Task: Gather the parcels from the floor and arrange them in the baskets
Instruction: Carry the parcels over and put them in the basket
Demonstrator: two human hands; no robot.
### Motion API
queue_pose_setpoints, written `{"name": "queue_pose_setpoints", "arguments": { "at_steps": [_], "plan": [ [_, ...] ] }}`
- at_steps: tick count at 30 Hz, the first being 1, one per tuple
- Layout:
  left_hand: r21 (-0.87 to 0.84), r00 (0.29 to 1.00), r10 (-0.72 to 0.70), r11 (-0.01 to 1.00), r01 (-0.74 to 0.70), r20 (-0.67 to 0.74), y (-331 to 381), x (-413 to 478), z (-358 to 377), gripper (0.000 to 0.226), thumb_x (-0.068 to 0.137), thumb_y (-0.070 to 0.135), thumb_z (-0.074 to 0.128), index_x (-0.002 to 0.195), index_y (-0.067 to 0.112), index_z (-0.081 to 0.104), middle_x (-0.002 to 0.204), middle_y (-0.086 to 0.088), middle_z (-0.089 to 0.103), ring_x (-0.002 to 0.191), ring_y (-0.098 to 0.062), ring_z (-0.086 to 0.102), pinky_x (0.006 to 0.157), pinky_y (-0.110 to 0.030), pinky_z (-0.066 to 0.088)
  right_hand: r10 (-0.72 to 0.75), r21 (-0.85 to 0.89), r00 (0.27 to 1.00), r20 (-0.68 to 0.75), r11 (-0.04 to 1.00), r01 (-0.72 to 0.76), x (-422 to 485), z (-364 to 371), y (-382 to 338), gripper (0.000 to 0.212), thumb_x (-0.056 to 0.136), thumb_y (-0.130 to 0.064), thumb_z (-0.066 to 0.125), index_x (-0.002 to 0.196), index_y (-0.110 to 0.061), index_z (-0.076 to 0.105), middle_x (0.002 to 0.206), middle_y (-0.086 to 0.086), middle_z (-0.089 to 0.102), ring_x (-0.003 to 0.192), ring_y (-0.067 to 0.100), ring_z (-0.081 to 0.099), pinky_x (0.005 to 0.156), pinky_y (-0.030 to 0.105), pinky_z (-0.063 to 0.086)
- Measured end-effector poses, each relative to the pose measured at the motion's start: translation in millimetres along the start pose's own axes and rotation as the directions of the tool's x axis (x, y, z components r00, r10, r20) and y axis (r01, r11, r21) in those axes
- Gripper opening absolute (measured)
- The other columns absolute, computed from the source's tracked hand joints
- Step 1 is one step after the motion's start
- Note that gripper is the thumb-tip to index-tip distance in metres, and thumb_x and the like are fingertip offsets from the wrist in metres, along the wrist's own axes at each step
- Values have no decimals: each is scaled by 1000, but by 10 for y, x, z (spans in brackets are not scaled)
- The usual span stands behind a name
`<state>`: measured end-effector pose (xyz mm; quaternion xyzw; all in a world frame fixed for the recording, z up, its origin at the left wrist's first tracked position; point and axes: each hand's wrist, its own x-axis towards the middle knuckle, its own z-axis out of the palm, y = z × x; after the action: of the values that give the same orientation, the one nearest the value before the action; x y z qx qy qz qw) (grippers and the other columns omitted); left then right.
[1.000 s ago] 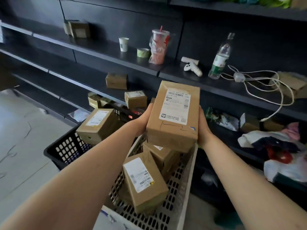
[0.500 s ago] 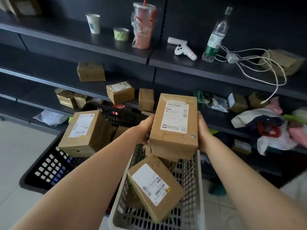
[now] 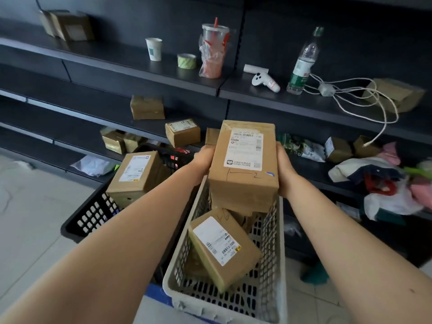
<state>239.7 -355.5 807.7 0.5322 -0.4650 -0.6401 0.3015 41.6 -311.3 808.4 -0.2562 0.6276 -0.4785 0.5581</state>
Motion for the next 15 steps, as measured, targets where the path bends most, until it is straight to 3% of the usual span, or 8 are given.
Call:
{"name": "queue_pose_setpoints", "arguments": {
  "at_steps": [3, 5, 6, 8, 10, 11, 13, 15],
  "plan": [
    [29, 994, 90, 996, -89, -58, -69, -467, 9, 30, 99, 27, 51, 128, 21, 48, 121, -6, 63, 98, -20, 64, 74, -30, 55, -28, -62, 998, 63, 998, 32, -204, 37, 130, 54, 90, -62, 42, 117, -23, 68, 113, 10, 73, 94, 31, 72, 72, 36, 56],
    [12, 986, 118, 993, -118, -115, -180, -710, 6, 35, 101, 18, 49, 136, 17, 46, 123, -8, 63, 96, -18, 65, 67, -25, 54, 18, -66, 997, 72, 998, -13, -170, -31, 329, 69, 75, -68, 53, 129, -25, 60, 124, 12, 68, 100, 34, 71, 77, 44, 57],
    [4, 982, 127, 992, -128, -138, -233, -828, 17, 33, 102, 17, 48, 134, 15, 50, 121, -9, 64, 97, -21, 65, 69, -25, 54, 48, -64, 995, 86, 997, -43, -251, -37, 423, 72, 73, -71, 54, 129, -26, 60, 123, 11, 69, 101, 34, 71, 82, 47, 57],
    [-55, 979, 89, 993, -100, -185, -375, -1045, 47, 25, 103, 22, 43, 113, 15, 65, 103, -8, 70, 95, -25, 66, 76, -29, 51, 117, -81, 987, 114, 991, -108, -522, -17, 579, 63, 80, -72, 50, 117, -25, 69, 109, 9, 75, 100, 30, 71, 93, 46, 54],
    [-185, 969, -30, 983, -16, -244, -580, -1211, 57, 35, 104, 35, 36, 94, 20, 66, 85, -4, 69, 83, -23, 66, 76, -31, 49, 181, -125, 974, 134, 978, -165, -777, 13, 679, 62, 90, -72, 40, 100, -20, 73, 90, 7, 77, 88, 26, 70, 86, 35, 53],
    [-209, 958, -64, 978, 4, -278, -689, -1287, 69, 41, 103, 44, 33, 96, 20, 65, 86, -4, 70, 83, -21, 66, 78, -31, 50, 210, -142, 969, 130, 971, -192, -830, 6, 739, 65, 93, -72, 34, 92, -19, 72, 79, 7, 77, 81, 24, 67, 78, 33, 51],
    [-207, 931, -140, 976, 72, -337, -932, -1288, 54, 69, 87, 70, 36, 121, 16, 61, 114, -8, 69, 101, -25, 66, 95, -38, 50, 236, -164, 966, 105, 962, -218, -960, 33, 797, 69, 95, -71, 27, 93, -18, 70, 76, 8, 75, 80, 27, 67, 75, 35, 53],
    [-200, 896, -247, 963, 183, -370, -1111, -1248, 59, 104, 69, 84, 38, 149, 18, 36, 146, -9, 49, 125, -31, 53, 108, -46, 41, 239, -208, 963, 124, 955, -210, -1040, 107, 851, 74, 89, -78, 27, 116, -21, 66, 97, 10, 76, 95, 30, 69, 89, 42, 54]
  ]
}}
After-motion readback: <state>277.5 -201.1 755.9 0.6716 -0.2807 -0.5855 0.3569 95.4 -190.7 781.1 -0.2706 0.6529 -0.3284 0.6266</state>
